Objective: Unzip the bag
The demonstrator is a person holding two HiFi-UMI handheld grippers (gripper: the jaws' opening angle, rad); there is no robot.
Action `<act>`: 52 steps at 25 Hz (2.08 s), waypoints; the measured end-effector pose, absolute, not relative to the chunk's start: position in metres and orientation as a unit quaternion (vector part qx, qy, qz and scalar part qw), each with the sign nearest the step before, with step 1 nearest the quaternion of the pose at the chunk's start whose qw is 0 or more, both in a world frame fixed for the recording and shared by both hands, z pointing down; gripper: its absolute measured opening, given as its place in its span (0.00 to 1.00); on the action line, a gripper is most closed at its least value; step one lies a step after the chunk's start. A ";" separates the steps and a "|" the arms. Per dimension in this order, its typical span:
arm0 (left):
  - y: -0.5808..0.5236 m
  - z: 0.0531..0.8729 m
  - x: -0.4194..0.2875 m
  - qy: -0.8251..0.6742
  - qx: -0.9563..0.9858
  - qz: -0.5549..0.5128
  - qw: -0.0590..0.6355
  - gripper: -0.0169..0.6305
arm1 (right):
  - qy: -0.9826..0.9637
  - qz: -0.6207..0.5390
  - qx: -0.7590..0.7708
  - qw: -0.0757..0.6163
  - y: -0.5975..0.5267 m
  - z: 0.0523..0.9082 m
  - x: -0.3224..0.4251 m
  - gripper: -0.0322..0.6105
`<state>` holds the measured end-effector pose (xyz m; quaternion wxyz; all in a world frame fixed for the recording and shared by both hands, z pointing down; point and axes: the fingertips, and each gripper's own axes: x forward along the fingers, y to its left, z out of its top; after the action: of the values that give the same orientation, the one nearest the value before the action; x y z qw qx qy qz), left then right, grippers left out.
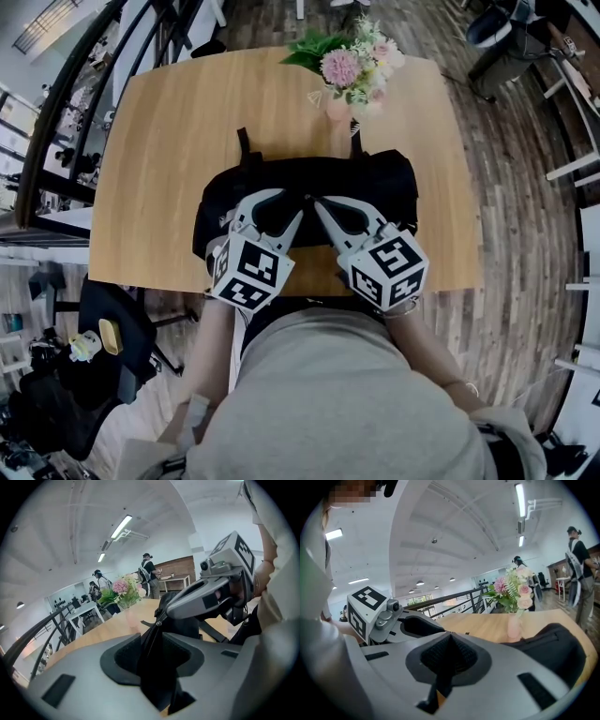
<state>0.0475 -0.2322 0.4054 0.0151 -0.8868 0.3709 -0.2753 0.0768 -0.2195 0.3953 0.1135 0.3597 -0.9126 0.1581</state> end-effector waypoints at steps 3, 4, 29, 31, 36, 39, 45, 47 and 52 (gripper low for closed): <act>-0.233 0.408 0.049 0.369 -0.886 -0.281 0.014 0.20 | -0.911 0.158 0.364 0.113 -0.219 0.394 0.076 0.06; -0.233 0.408 0.049 0.368 -0.886 -0.281 0.012 0.17 | -0.911 0.159 0.365 0.113 -0.218 0.394 0.076 0.06; -0.235 0.412 0.042 0.395 -0.883 -0.249 -0.046 0.09 | -0.878 0.179 0.433 0.100 -0.234 0.401 0.137 0.06; -0.236 0.412 0.041 0.399 -0.882 -0.246 -0.049 0.09 | -0.874 0.180 0.441 0.098 -0.235 0.400 0.146 0.06; -0.238 0.411 0.040 0.412 -0.878 -0.239 -0.058 0.09 | -0.864 0.183 0.460 0.091 -0.237 0.399 0.164 0.06; -0.239 0.411 0.039 0.421 -0.875 -0.230 -0.067 0.09 | -0.858 0.185 0.472 0.085 -0.239 0.398 0.177 0.06; -0.240 0.411 0.037 0.436 -0.869 -0.220 -0.082 0.09 | -0.852 0.184 0.484 0.080 -0.241 0.397 0.193 0.06; -0.240 0.412 0.037 0.440 -0.867 -0.218 -0.090 0.09 | -0.849 0.182 0.490 0.079 -0.242 0.396 0.200 0.06; -0.243 0.412 0.036 0.448 -0.864 -0.210 -0.095 0.09 | -0.839 0.181 0.507 0.075 -0.247 0.395 0.220 0.06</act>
<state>0.0358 -0.2428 0.4120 -0.0952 -0.8636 0.4481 -0.2105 0.2202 -0.2475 0.3947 0.0753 0.5068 -0.8395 0.1810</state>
